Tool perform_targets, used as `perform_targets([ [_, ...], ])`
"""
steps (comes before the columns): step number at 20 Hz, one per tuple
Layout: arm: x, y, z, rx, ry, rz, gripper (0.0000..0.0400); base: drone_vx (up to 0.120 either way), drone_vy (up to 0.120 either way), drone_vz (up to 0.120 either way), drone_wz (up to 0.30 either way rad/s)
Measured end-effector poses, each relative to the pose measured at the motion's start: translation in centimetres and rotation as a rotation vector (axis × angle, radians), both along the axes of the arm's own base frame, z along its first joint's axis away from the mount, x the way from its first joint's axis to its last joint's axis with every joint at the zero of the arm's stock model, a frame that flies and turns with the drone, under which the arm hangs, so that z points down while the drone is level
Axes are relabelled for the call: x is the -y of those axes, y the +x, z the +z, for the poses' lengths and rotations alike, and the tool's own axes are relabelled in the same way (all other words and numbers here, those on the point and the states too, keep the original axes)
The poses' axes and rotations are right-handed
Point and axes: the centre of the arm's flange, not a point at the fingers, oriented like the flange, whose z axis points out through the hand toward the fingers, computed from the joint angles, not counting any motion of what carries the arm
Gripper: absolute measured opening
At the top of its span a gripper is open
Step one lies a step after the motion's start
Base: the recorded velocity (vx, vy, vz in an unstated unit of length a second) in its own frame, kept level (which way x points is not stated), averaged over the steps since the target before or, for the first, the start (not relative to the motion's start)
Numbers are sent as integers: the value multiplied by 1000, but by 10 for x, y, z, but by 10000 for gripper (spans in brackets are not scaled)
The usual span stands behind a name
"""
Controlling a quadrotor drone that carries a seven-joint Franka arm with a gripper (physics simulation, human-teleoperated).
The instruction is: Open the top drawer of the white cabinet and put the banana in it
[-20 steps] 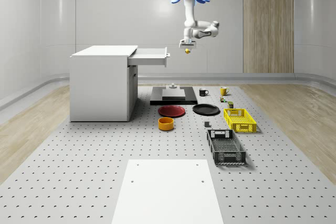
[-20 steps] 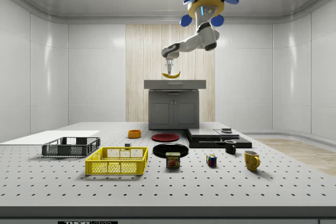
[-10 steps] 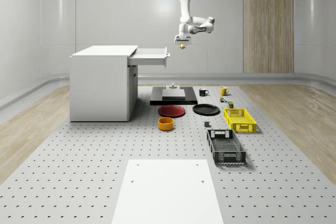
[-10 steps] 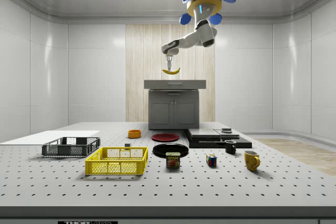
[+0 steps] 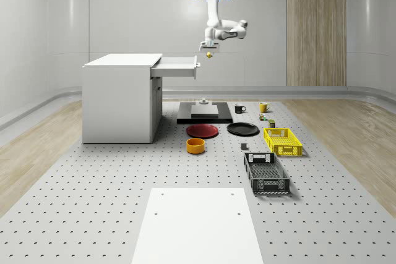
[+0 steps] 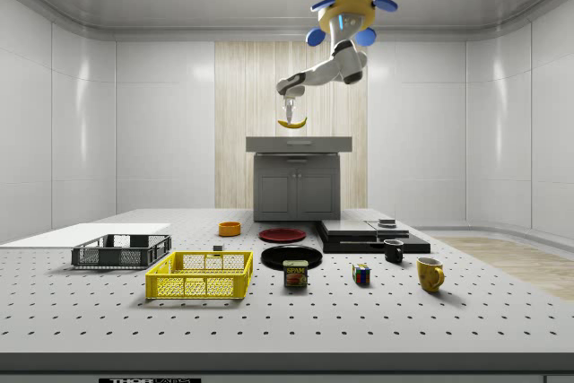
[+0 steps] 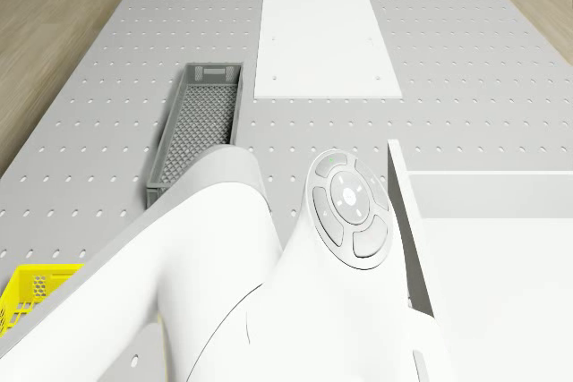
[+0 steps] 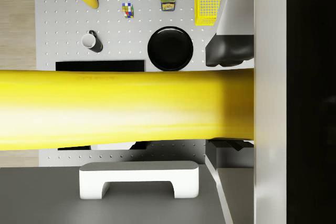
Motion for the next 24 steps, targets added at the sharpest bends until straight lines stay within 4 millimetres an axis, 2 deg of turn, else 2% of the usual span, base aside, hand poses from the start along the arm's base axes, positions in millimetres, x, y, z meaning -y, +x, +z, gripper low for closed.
perform_targets([
  [24,0,0,0,0,0,0,189,0,-120,0,0],
])
